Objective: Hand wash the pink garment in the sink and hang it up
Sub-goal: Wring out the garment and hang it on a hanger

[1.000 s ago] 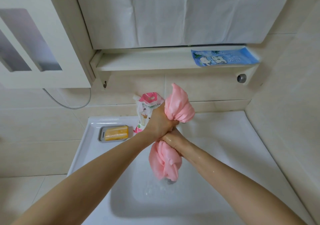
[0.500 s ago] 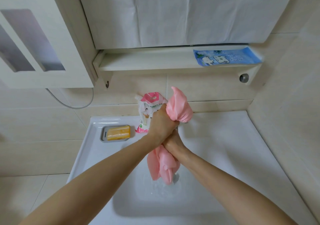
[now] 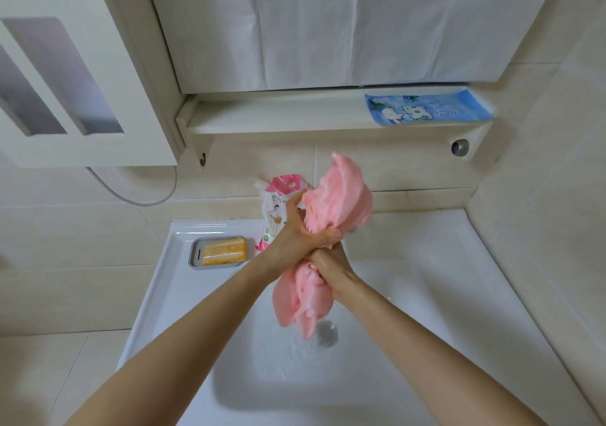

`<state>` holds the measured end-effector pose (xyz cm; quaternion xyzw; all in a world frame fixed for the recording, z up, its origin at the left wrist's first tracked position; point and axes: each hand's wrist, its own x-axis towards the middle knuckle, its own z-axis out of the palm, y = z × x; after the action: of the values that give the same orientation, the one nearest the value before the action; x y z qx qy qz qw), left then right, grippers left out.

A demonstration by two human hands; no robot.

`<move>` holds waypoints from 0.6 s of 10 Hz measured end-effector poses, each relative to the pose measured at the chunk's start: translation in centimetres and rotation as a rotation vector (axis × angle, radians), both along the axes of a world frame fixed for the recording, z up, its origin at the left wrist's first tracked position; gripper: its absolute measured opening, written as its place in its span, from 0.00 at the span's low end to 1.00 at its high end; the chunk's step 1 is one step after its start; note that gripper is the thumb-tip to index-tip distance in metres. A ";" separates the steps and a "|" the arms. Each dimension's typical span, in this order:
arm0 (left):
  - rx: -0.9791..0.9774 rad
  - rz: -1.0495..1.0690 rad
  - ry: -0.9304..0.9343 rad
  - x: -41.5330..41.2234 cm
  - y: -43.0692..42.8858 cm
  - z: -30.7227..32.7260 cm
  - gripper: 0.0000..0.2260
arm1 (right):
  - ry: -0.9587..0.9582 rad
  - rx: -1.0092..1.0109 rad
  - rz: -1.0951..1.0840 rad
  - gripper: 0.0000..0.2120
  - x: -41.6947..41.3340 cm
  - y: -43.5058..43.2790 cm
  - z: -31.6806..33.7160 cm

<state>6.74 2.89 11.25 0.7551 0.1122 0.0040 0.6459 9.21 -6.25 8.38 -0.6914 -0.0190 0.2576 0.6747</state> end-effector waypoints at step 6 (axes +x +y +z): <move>0.213 0.179 0.183 -2.8 -2.6 -4.5 0.20 | 0.051 0.095 -0.062 0.32 1.2 1.2 -0.8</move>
<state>3.99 0.30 6.79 0.8036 0.2363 0.0048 0.5462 10.44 -5.07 7.53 -0.6520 0.0072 0.2529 0.7147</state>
